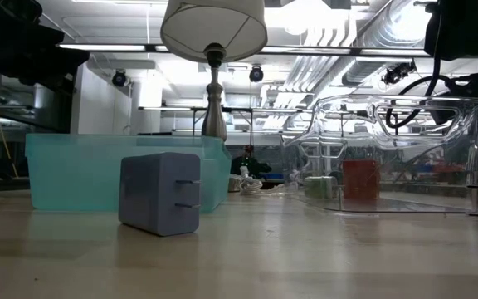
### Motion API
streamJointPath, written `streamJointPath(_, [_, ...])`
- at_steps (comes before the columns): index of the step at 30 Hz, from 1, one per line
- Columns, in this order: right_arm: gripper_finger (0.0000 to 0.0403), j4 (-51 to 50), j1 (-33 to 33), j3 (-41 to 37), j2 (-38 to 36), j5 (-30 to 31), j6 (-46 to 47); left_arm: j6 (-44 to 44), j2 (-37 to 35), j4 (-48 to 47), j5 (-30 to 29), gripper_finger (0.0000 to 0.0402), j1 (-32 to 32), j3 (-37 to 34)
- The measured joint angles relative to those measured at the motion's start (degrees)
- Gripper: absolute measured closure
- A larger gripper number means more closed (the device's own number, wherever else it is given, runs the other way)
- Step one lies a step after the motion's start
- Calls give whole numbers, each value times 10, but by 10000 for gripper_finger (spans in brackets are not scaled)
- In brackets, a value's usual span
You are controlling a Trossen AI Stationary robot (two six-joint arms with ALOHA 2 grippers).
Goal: Pick & Place Office items
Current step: Put the white charger adapter into the transparent bin
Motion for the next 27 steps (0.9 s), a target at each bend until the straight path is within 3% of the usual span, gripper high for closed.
streamJointPath(12, [294, -2, -1, 13, 0, -8, -1, 0, 0, 0, 0, 216, 0, 0])
streamJointPath(27, [295, -177, -2, 172, -1, 20, -37, 0, 0, 0, 0, 216, 0, 0])
